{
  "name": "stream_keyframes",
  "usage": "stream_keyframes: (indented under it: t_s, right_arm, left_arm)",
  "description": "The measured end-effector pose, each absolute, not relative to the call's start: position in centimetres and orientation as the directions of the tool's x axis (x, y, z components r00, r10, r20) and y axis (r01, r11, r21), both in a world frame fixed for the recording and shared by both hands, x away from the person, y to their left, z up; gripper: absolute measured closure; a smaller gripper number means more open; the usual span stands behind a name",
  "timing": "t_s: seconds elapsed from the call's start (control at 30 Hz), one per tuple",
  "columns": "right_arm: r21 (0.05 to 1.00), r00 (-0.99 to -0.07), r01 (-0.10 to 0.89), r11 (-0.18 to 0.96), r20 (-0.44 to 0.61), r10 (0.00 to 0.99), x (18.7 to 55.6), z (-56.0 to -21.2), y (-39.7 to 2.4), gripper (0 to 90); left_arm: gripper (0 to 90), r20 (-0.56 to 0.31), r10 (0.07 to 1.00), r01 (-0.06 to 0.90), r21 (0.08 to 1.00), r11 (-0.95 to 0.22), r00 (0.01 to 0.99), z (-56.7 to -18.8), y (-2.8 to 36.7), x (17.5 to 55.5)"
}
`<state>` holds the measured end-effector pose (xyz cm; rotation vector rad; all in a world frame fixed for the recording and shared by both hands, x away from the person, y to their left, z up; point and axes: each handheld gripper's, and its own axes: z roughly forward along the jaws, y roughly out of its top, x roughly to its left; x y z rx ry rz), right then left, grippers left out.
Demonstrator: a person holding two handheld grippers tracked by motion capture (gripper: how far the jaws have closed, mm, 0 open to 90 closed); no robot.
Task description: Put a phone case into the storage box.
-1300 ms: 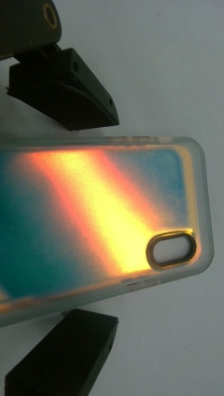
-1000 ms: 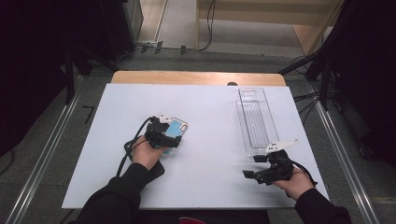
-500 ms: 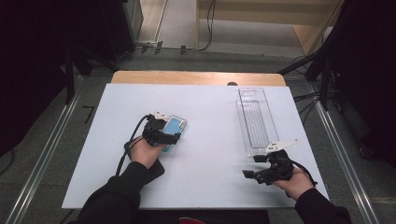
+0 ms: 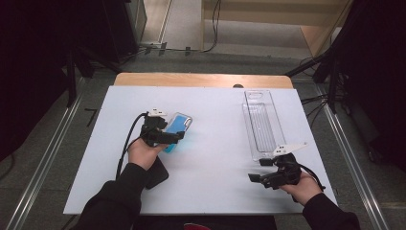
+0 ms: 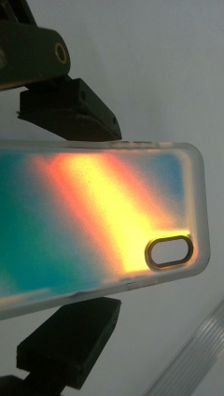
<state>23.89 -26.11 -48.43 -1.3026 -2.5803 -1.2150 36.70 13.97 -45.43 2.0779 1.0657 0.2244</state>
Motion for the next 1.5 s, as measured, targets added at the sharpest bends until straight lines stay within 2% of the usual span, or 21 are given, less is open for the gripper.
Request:
stream_keyframes:
  t_s: [0.27,0.67,0.93,1.3,1.5]
  right_arm:
    - [0.641,-0.657,0.683,0.348,0.333,0.677,23.9,-48.1,-25.8,15.5]
    - [0.662,-0.665,0.67,0.335,0.336,0.667,23.9,-46.9,-24.9,15.5]
    - [0.662,-0.627,0.695,0.28,0.368,0.686,24.1,-45.8,-24.0,15.5]
    - [0.657,-0.621,0.701,0.277,0.371,0.691,24.3,-45.2,-22.8,15.6]
    - [0.662,-0.607,0.708,0.246,0.392,0.692,24.6,-44.5,-22.0,15.6]
  left_arm:
    - [16.5,-0.25,0.705,0.619,0.713,-0.33,0.664,-44.1,14.1,35.4]
    - [16.5,-0.243,0.67,0.592,0.722,-0.359,0.702,-43.4,13.0,33.1]
    - [16.5,-0.258,0.655,0.59,0.726,-0.354,0.711,-43.4,12.1,31.4]
    - [16.4,-0.254,0.64,0.569,0.745,-0.349,0.725,-44.4,10.3,29.4]
    - [16.4,-0.205,0.641,0.521,0.777,-0.353,0.74,-45.1,9.0,28.5]
